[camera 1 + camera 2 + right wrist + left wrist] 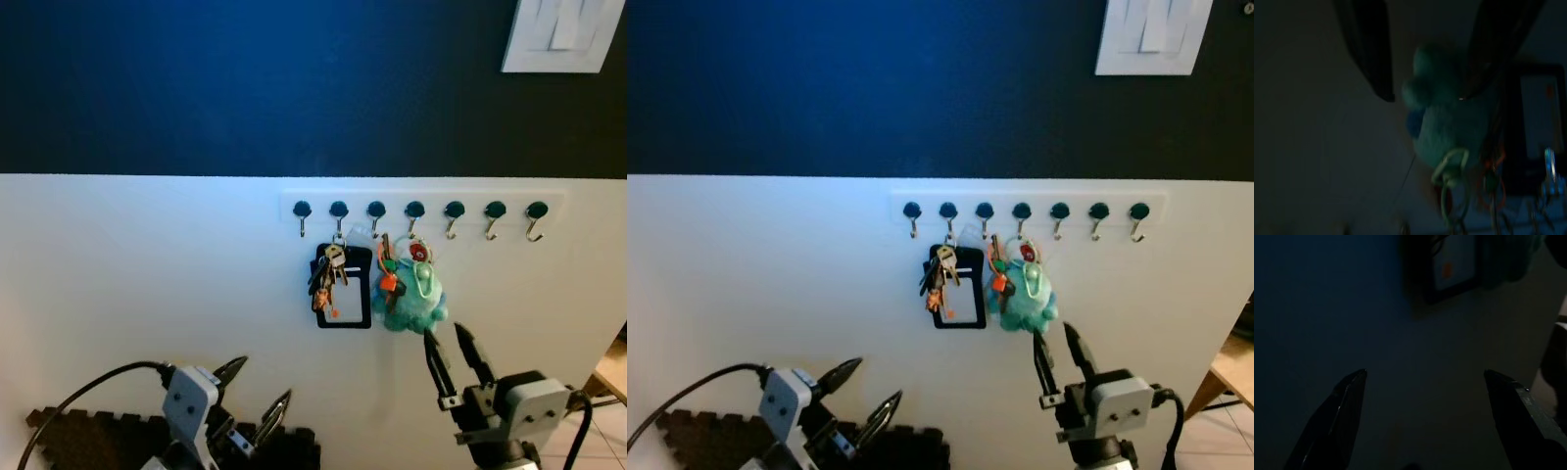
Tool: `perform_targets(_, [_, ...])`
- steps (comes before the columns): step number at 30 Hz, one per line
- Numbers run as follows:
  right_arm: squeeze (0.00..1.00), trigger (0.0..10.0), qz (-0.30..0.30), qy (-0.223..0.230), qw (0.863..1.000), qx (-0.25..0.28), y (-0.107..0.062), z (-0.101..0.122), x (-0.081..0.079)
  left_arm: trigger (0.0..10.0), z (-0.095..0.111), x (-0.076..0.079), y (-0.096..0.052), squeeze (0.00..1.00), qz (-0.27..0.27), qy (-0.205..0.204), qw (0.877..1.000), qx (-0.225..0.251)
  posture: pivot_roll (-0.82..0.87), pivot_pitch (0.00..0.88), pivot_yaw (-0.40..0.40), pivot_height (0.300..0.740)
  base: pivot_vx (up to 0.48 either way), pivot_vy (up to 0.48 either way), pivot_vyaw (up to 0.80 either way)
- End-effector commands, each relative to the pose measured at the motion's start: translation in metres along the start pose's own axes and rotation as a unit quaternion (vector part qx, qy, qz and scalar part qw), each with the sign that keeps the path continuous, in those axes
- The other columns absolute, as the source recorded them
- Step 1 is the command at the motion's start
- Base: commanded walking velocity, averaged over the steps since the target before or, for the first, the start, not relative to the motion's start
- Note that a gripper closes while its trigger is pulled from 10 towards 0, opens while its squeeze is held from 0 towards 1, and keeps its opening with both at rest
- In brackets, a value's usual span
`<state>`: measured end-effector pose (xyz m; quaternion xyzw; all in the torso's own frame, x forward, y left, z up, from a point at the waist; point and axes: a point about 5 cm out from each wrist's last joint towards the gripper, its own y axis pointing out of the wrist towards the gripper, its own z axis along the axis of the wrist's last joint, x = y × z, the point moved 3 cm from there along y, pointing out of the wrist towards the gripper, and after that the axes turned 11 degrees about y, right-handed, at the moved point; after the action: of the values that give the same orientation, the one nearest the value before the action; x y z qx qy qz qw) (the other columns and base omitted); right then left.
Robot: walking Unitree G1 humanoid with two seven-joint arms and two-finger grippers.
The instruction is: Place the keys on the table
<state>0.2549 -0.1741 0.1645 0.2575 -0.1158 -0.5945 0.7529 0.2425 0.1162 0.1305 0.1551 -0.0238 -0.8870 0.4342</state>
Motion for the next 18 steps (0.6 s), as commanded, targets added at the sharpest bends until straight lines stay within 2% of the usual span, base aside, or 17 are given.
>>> perform_targets(1, [1.00, 10.0, 0.010, 0.018, 1.000, 0.001, 0.001, 0.005, -0.006, 10.0, 0.003, 0.001, -0.001, 0.00, -0.012, 0.001, 1.000, -0.008, 0.06, 0.024, 0.026, 0.740, 0.000, 0.000, 0.00])
perform_targets(7, [1.00, 10.0, 0.009, 0.024, 1.000, 0.008, 0.005, 0.012, -0.009, 10.0, 0.004, 0.002, -0.001, 0.00, -0.013, -0.001, 1.000, -0.015, 0.06, 0.022, 0.027, 0.740, 0.000, 0.000, 0.00])
perform_targets(8, [0.85, 10.0, 0.007, 0.024, 1.000, 0.011, 0.007, 0.014, -0.008, 10.0, 0.003, 0.003, -0.001, 0.00, -0.015, 0.000, 1.000, -0.018, 0.06, 0.022, 0.027, 0.740, 0.000, 0.000, 0.00])
perform_targets(9, [0.43, 10.0, 0.007, 0.024, 1.000, 0.013, 0.010, 0.016, -0.008, 10.0, 0.003, 0.003, -0.002, 0.00, -0.015, 0.002, 1.000, -0.020, 0.06, 0.020, 0.028, 0.740, 0.000, 0.000, 0.00])
perform_targets(10, [0.24, 10.0, 0.007, 0.025, 1.000, 0.013, 0.012, 0.018, -0.007, 10.0, 0.002, 0.003, -0.002, 0.00, -0.016, 0.003, 1.000, -0.023, 0.06, 0.020, 0.028, 0.740, 0.000, 0.000, 0.00])
perform_targets(11, [0.24, 10.0, 0.007, 0.025, 1.000, 0.013, 0.012, 0.018, -0.007, 10.0, 0.002, 0.003, -0.002, 0.00, -0.016, 0.003, 1.000, -0.023, 0.06, 0.020, 0.028, 0.740, 0.000, 0.000, 0.00])
perform_targets(12, [0.09, 10.0, 0.008, 0.026, 1.000, 0.013, 0.014, 0.019, -0.007, 10.0, 0.002, 0.003, -0.002, 0.00, -0.016, 0.003, 1.000, -0.025, 0.06, 0.020, 0.028, 0.740, 0.000, 0.000, 0.00])
perform_targets(13, [0.00, 10.0, 0.008, 0.026, 1.000, 0.014, 0.016, 0.020, -0.006, 10.0, 0.002, 0.003, -0.002, 0.00, -0.016, 0.003, 1.000, -0.025, 0.06, 0.020, 0.028, 0.740, 0.000, 0.000, 0.00])
perform_targets(15, [0.00, 10.0, 0.008, 0.026, 1.000, 0.014, 0.016, 0.020, -0.006, 10.0, 0.002, 0.003, -0.002, 0.00, -0.016, 0.003, 1.000, -0.025, 0.06, 0.020, 0.028, 0.740, 0.000, 0.000, 0.00])
perform_targets(18, [0.00, 10.0, 0.018, 0.039, 0.999, 0.001, 0.025, 0.017, -0.003, 10.0, 0.002, 0.003, 0.000, 0.00, -0.016, 0.008, 0.999, -0.030, 0.06, 0.022, 0.029, 0.740, 0.000, 0.000, 0.00])
